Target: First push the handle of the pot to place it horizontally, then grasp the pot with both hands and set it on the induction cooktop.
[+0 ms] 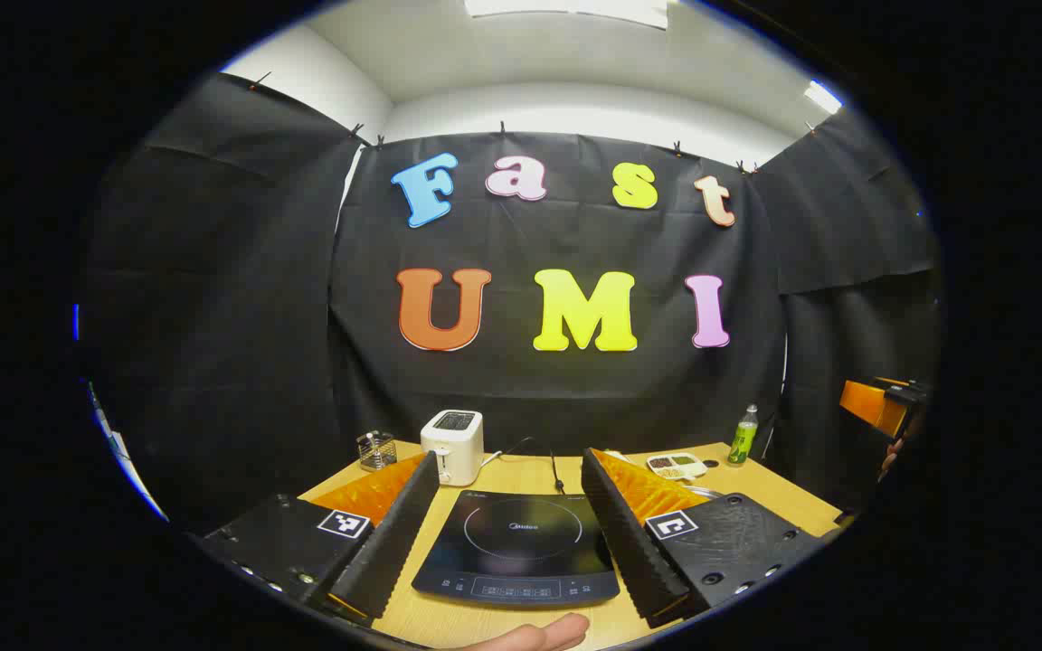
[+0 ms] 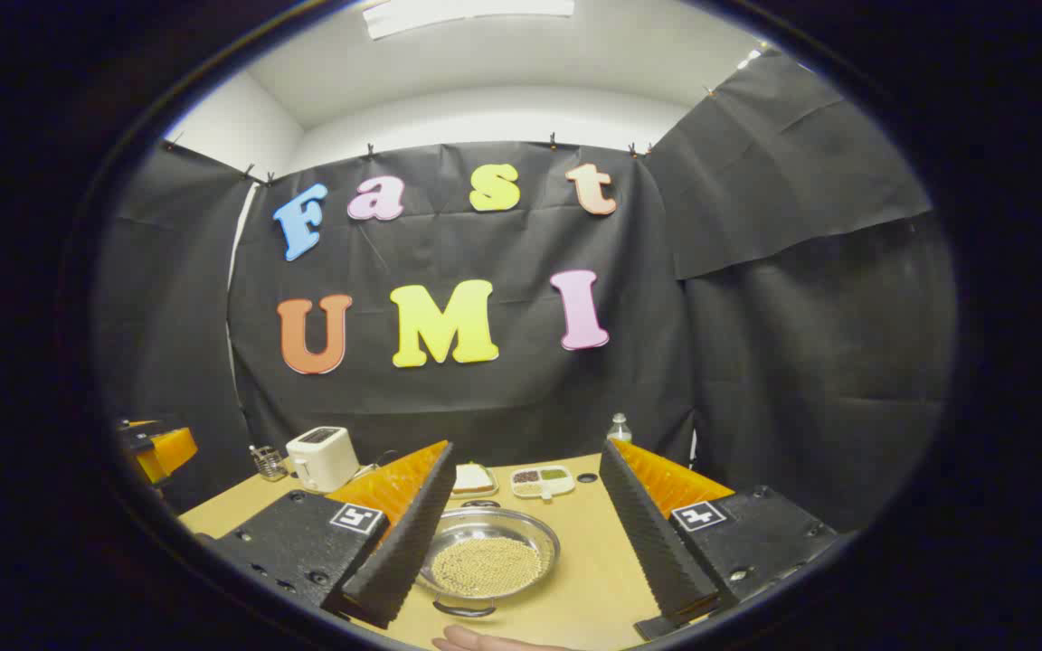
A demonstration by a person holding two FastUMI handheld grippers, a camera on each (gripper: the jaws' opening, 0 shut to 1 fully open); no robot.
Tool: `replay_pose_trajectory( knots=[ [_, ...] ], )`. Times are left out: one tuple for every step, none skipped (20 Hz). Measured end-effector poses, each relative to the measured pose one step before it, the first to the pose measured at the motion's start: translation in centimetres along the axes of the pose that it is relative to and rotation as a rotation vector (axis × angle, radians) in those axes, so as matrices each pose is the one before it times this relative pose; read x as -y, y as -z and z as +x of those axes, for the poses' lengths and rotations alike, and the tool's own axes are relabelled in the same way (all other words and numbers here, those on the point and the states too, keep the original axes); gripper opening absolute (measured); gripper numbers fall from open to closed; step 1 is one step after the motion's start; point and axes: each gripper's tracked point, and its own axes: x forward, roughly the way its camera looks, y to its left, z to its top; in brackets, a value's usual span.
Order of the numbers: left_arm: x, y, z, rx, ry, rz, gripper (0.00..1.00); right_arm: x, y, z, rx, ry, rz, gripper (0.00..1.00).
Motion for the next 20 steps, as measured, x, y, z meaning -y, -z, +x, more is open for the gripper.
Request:
replay_pose_trajectory(
  knots=[
    [0.220, -0.095, -0.131, 0.00423, 0.00687, -0.00270, 0.95, 0.022, 0.109, -0.119, 0.00419, -0.00882, 0.00452, 0.96],
    [0.043, -0.105, -0.203, 0.00449, -0.00277, 0.00136, 0.95, 0.318, 0.002, 0.091, -0.00213, 0.00291, 0.00254, 0.96],
    [-0.014, -0.123, -0.196, 0.00522, -0.00177, 0.00381, 0.95, 0.526, 0.138, 0.044, 0.00185, 0.00782, 0.00793, 0.96],
    [0.149, -0.078, -0.110, 0.00051, 0.00458, 0.00240, 0.95, 0.168, -0.168, 0.099, 0.00145, 0.00114, 0.00608, 1.00],
    [0.202, 0.049, -0.256, -0.00463, 0.00741, -0.00247, 0.95, -0.093, 0.183, -0.003, -0.00261, -0.00265, -0.00079, 1.00],
    [0.152, 0.203, -0.019, -0.00721, 0.00780, -0.00799, 0.95, 0.123, 0.020, -0.027, -0.00306, 0.00018, -0.00105, 0.96],
    [0.182, 0.122, -0.066, -0.00779, 0.00460, -0.00735, 0.95, 0.116, 0.083, -0.007, -0.00056, -0.00120, 0.00099, 0.96],
    [-0.007, -0.100, -0.068, 0.00045, 0.00067, -0.00145, 0.95, -0.106, 0.001, -0.022, -0.00123, -0.00464, -0.00409, 1.00],
    [-0.224, -0.148, -0.033, 0.00417, -0.00333, 0.00479, 0.95, -0.148, 0.190, -0.070, -0.00095, -0.00521, -0.00804, 0.96],
    [-0.137, -0.129, -0.051, 0.00448, -0.00384, 0.00575, 0.95, -0.160, 0.042, 0.026, -0.00196, -0.00423, -0.01003, 1.00],
    [0.019, 0.069, -0.013, 0.00239, 0.00073, 0.00225, 0.95, -0.184, 0.154, -0.060, 0.00001, -0.00479, -0.01112, 1.00],
    [0.156, 0.074, -0.093, 0.00117, 0.00672, 0.00060, 0.95, -0.172, 0.026, 0.109, -0.00159, -0.00448, -0.01124, 0.96],
    [0.034, 0.009, -0.093, 0.00297, 0.00279, 0.00297, 0.95, -0.194, 0.185, 0.167, -0.00211, -0.00425, -0.00940, 0.96],
    [-0.151, -0.025, -0.032, 0.00319, -0.00314, 0.00290, 0.95, -0.225, 0.130, 0.190, -0.00695, -0.00612, -0.00959, 0.96],
    [-0.105, -0.037, -0.025, 0.00206, -0.00106, 0.00221, 0.95, -0.256, 0.297, 0.133, -0.00869, -0.00556, -0.00931, 0.96],
    [-0.021, -0.005, -0.006, 0.00000, -0.00080, 0.00167, 0.95, -0.104, 0.236, 0.182, -0.01032, -0.00217, -0.00779, 0.96],
    [0.011, 0.077, -0.013, 0.00089, -0.00212, 0.00252, 0.95, -0.016, 0.367, 0.278, -0.01055, -0.00009, -0.00605, 0.96],
    [-0.116, 0.144, 0.071, -0.00112, -0.00239, 0.00283, 0.95, -0.035, 0.366, 0.249, -0.01211, -0.00011, -0.00578, 0.96],
    [-0.100, 0.106, -0.029, -0.00280, -0.00442, 0.00073, 0.95, -0.183, 0.654, 0.283, -0.01558, -0.00379, -0.00681, 0.96],
    [-0.109, 0.226, 0.099, -0.00446, -0.00439, -0.00053, 0.95, -0.134, 0.576, 0.228, -0.01745, -0.00376, -0.00527, 1.00]
  ],
)
